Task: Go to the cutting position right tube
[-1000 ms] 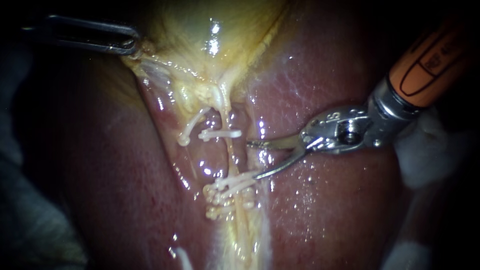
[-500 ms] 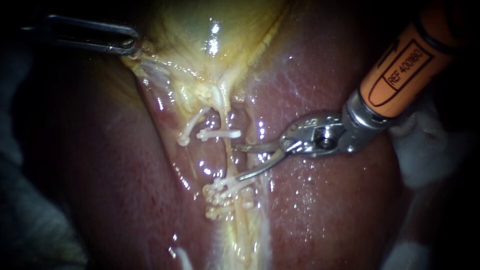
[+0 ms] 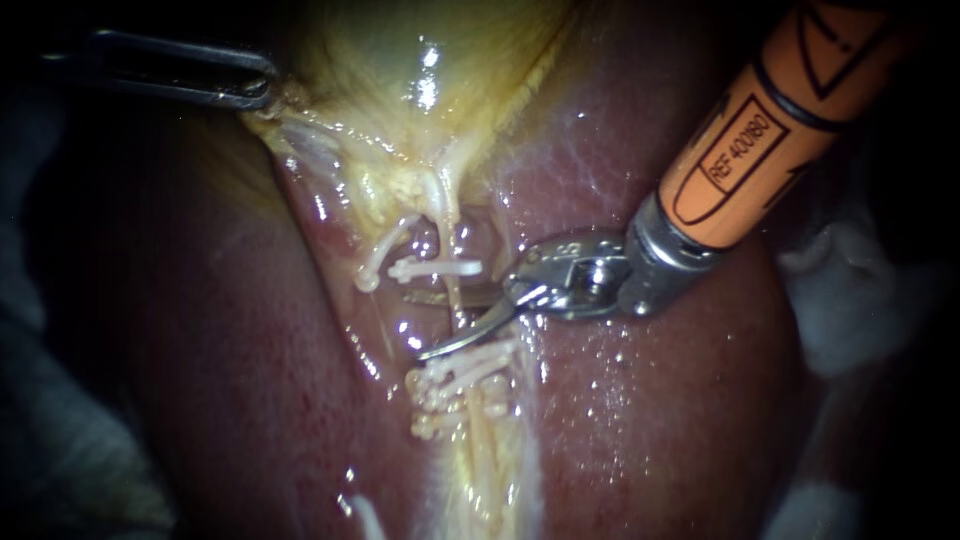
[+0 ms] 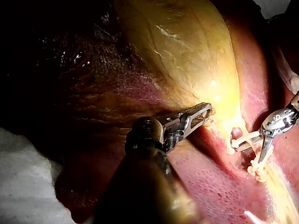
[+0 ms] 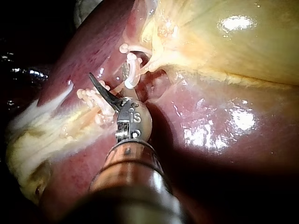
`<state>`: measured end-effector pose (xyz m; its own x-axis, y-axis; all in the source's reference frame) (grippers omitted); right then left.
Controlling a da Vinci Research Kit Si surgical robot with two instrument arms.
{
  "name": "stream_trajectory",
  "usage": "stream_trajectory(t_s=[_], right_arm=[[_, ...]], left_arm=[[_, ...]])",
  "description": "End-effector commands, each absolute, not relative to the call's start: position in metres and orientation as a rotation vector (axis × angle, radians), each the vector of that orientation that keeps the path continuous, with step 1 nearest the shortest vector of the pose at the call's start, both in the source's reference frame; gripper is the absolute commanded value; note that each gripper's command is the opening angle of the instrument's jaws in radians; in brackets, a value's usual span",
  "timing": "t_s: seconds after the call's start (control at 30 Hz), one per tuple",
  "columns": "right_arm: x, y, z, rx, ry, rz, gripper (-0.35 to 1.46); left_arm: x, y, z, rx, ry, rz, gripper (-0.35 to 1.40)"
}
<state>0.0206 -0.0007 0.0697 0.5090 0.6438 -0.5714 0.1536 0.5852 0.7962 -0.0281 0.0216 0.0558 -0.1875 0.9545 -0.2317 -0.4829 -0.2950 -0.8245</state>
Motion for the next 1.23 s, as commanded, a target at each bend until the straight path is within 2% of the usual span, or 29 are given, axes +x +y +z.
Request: stream_trajectory(t_s=[0.03,0.43,0.57,0.87,1.23], right_arm=[[0.0209,-0.0008,0.0698,0.928,1.025,0.353,1.45],[0.0222,-0.0020,0.0695,0.960,1.101,0.354,1.35],[0.0220,-0.0022,0.0680,1.001,1.133,0.329,1.28],[0.0222,-0.0010,0.0643,1.055,1.211,0.329,1.28],[0.0222,-0.0007,0.0641,1.043,1.223,0.311,1.27]], left_arm=[[-0.0281,0.0216,0.0558,-0.926,-0.738,1.703,-0.35],[-0.0282,0.0216,0.0558,-0.926,-0.738,1.703,-0.35],[-0.0282,0.0216,0.0558,-0.926,-0.738,1.703,-0.35],[-0.0282,0.0216,0.0558,-0.926,-0.738,1.703,-0.35],[-0.0282,0.0217,0.0558,-0.926,-0.739,1.703,-0.35]])
